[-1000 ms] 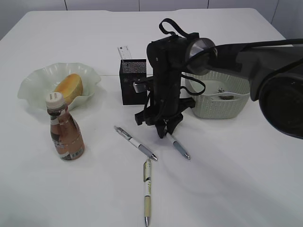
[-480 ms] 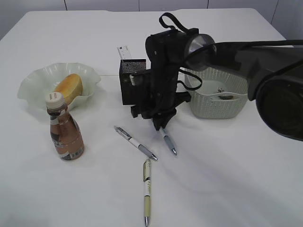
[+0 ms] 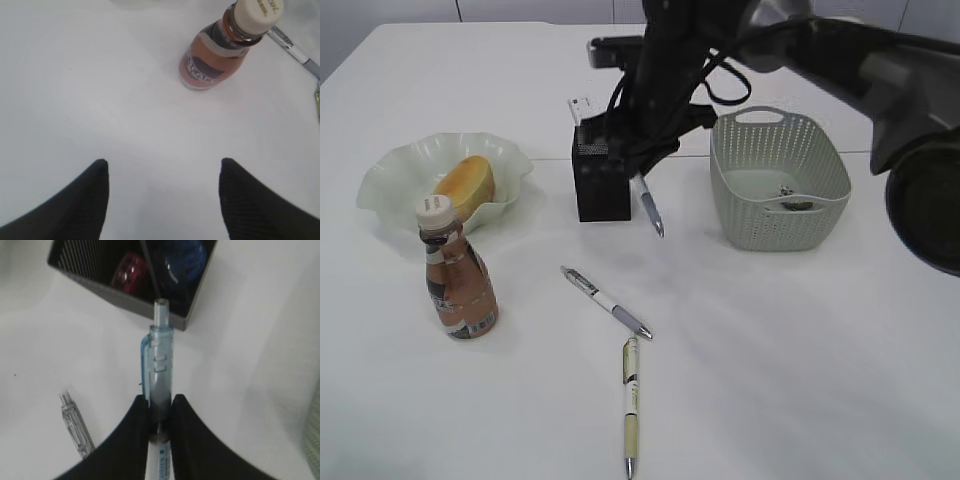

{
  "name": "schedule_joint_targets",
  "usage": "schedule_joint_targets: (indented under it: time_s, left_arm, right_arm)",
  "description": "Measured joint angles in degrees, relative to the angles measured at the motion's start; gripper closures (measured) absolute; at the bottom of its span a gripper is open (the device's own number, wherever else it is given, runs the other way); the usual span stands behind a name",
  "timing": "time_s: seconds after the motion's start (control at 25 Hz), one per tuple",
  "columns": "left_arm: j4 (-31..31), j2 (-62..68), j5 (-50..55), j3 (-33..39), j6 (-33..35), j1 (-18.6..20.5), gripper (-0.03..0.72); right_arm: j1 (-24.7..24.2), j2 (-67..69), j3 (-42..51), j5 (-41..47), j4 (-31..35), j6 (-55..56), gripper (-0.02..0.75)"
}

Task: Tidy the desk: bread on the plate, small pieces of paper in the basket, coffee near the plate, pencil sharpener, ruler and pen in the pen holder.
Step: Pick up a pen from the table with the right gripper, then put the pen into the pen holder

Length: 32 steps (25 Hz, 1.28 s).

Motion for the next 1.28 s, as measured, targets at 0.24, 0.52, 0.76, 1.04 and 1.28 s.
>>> schedule_joint_targets:
  time_s: [0.24,0.52,0.76,1.04,1.28]
  left_arm:
    - [0.00,0.00,-0.12,0.00,0.00,0.00,0.183]
    - [0.00,0.00,-0.12,0.00,0.00,0.00,0.183]
    - [0.00,0.00,-0.21,0.00,0.00,0.00,0.183]
    - [0.00,0.00,-0.21,0.00,0.00,0.00,0.184]
    - [0.00,0.00,-0.34,0.00,0.00,0.00,0.184]
  right_arm:
    - [-3.13,-1.15,-5.05,-3.40,1.70,-0.12,0.652]
    - [-3.54,-0.93,-5.42,-17.09,3.72,-0.48,0.652]
    - [-3.54,0.59,-5.42,-24.47,8.27,-1.34,0.652]
    - [-3.54,0.88,-5.42,-28.85,9.68,-2.28,0.652]
    - [-3.54,1.32,-5.42,-31.44,9.79,-2.39,0.652]
